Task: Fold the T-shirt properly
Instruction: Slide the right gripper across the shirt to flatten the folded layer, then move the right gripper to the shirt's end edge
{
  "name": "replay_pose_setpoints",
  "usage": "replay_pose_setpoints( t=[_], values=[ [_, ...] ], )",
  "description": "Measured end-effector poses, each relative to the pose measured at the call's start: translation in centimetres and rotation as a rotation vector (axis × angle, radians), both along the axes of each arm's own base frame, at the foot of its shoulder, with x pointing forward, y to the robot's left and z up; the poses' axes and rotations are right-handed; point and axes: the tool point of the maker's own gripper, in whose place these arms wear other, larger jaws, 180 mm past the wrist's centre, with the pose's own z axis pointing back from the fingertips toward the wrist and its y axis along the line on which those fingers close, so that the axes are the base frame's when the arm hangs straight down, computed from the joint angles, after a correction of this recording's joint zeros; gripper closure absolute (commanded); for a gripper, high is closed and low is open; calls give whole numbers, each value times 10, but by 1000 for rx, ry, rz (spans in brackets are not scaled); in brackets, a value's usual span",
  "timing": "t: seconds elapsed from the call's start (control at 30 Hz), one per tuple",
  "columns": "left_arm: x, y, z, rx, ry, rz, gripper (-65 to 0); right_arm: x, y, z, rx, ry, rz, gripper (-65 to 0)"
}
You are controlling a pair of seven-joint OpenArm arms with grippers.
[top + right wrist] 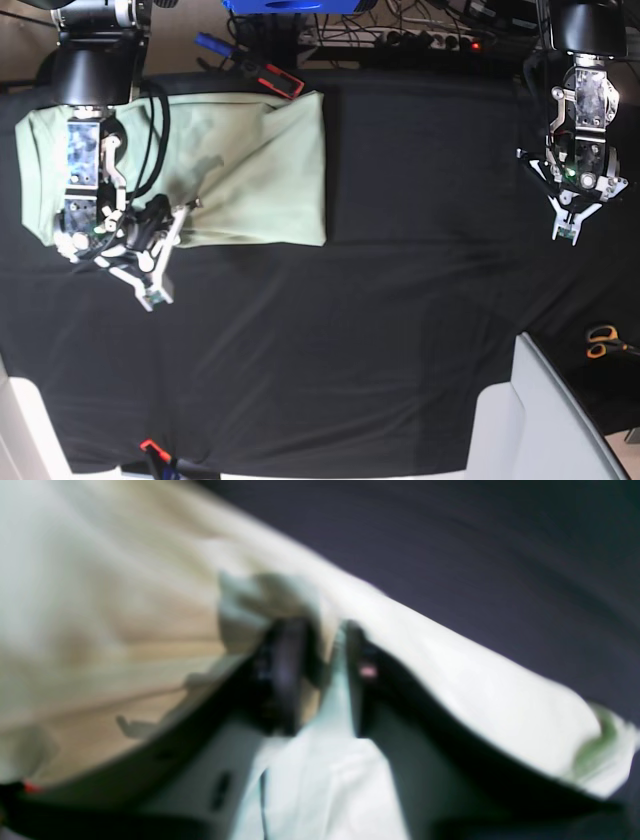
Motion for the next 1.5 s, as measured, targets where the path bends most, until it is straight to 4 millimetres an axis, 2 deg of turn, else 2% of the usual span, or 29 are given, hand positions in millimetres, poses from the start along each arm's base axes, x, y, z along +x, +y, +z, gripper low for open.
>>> replay_pose_setpoints(
  t=[0.07,0.1,0.33,0.4,0.5,0.57,0.67,0.77,0.87,0.93,1.03,1.07,1.13,1.23,1.33,1.4,1.5],
  values=[
    [0,-1,0,-1,1,-2,0,1,-5,1,-8,-4,-30,-335],
    [0,0,0,0,1,-2,0,1,-5,1,-7,-3,-29,-355],
    [0,0,0,0,1,-2,0,-16,-5,-2,-19,26,-30,-364],
    [0,0,0,0,1,-1,0,-11,-6,9,-27,-1,-35,-364],
    [0,0,0,0,1,-1,0,1,-8,35,-43,-84,-35,-364],
    [0,0,0,-1,1,-1,0,3,-11,51,-56,-128,-40,-364],
    [0,-3,-2,-12,1,1,0,-4,-24,67,-61,-159,-97,-360],
    [2,-10,-2,-26,-13,-2,0,-24,-33,68,-52,-163,-162,-358],
    [12,-39,0,-126,-68,-14,0,-52,-27,53,-40,-120,-158,-321],
    [22,-66,2,-237,-118,-21,0,-64,-26,45,-37,-103,-154,-222],
    [29,-95,1,-397,-152,-11,0,-76,-26,37,-32,-96,-153,-16],
    [30,-103,0,-445,-158,-6,0,-80,-27,35,-34,-89,-152,0],
    [30,-116,-1,-526,-161,10,0,-82,-28,34,-38,-83,-151,-22],
    [30,-142,-4,-632,-165,34,0,-82,-33,35,-49,-87,-143,0],
    [17,-171,-11,-709,-70,68,0,-85,-44,34,-81,-77,-146,0],
    [23,-192,-9,-769,-69,68,0,-85,-46,35,-87,-78,-143,0],
    [34,-206,-4,-804,-101,61,0,-83,-52,35,-96,-88,-132,0]
  ],
)
